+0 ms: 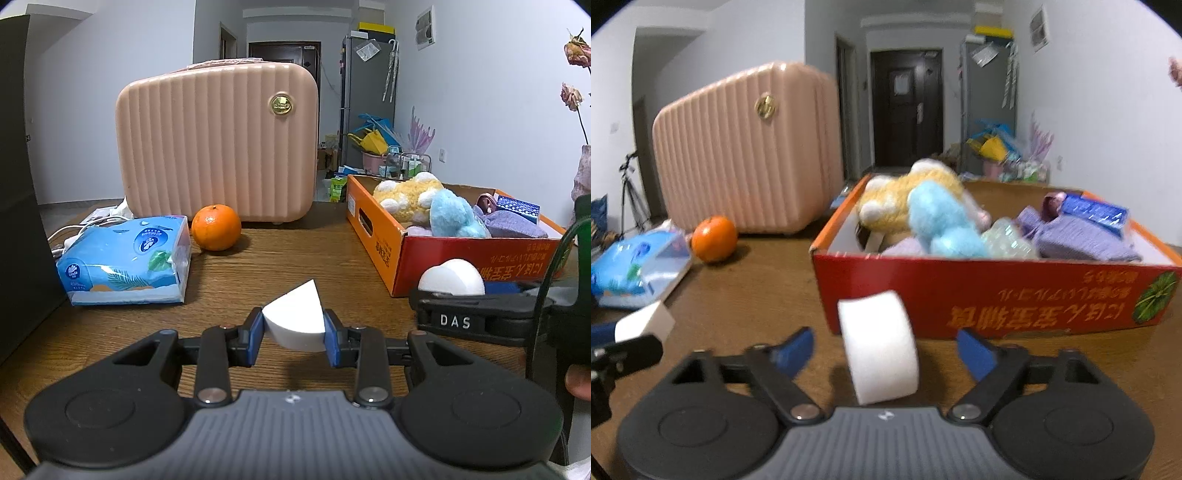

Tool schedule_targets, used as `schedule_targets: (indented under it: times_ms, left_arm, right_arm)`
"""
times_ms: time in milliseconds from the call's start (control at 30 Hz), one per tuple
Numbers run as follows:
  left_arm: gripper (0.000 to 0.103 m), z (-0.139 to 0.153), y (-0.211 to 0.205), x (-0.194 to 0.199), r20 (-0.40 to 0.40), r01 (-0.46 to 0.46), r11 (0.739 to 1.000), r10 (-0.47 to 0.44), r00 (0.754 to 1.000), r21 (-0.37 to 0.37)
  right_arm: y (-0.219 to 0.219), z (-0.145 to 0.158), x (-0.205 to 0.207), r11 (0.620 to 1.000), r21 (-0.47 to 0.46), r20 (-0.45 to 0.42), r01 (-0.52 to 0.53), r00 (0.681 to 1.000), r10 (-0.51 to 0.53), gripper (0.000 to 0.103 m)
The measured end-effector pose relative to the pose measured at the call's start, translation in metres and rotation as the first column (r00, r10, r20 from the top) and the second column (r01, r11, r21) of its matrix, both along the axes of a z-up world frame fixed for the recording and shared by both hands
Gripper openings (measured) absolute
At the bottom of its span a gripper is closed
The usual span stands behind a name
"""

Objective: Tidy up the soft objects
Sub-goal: 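Grasp the white round sponge with the right tool while the left tool holds the wedge, then carry the wedge and round sponges over the cardboard box with both tools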

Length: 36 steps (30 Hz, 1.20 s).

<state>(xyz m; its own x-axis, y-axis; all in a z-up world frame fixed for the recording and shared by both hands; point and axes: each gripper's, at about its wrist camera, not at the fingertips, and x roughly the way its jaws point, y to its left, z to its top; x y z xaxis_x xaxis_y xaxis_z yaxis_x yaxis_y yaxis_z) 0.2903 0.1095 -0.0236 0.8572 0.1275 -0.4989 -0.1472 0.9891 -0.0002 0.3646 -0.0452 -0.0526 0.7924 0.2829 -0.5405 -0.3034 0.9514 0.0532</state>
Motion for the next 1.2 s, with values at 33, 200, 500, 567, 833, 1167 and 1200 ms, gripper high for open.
schedule_targets:
  times_ms: [33, 200, 500, 567, 833, 1167, 1200]
  left_arm:
    - [0.034, 0.000, 0.000, 0.000, -0.001, -0.001, 1.000, 0.001, 1.000, 0.001]
    - [0.034, 0.000, 0.000, 0.000, 0.001, -0.002, 1.000, 0.002, 1.000, 0.000]
    - [0.034, 0.001, -0.001, -0.002, 0.008, 0.008, 1.000, -0.008, 1.000, -0.001]
    - [0.034, 0.001, -0.001, -0.002, 0.010, 0.007, 1.000, -0.007, 1.000, -0.001]
    - [0.034, 0.001, -0.001, -0.002, 0.017, 0.009, 1.000, -0.009, 1.000, 0.000]
    - [0.034, 0.005, -0.004, -0.007, 0.045, 0.001, 1.000, -0.002, 0.999, 0.005]
    - [0.034, 0.005, -0.004, -0.007, 0.049, 0.001, 1.000, -0.002, 0.999, 0.005]
  right_arm:
    - [0.000, -0.001, 0.001, 1.000, 0.002, -0.019, -0.013, 1.000, 0.013, 0.048]
    - [0.001, -0.003, -0.005, 0.999, -0.006, -0.035, -0.040, 0.999, 0.040, 0.029]
    - [-0.009, 0.010, -0.037, 0.996, 0.016, 0.068, -0.084, 0.994, 0.083, 0.029]
    - [-0.014, 0.013, -0.044, 0.996, 0.023, 0.096, -0.090, 0.992, 0.087, 0.029]
    - [-0.046, 0.029, -0.058, 0.996, 0.055, 0.210, -0.069, 0.976, 0.056, 0.028]
    - [-0.079, 0.034, -0.060, 0.997, 0.077, 0.246, -0.010, 0.969, -0.009, 0.028]
    - [-0.080, 0.033, -0.061, 0.997, 0.079, 0.250, -0.007, 0.968, -0.013, 0.028]
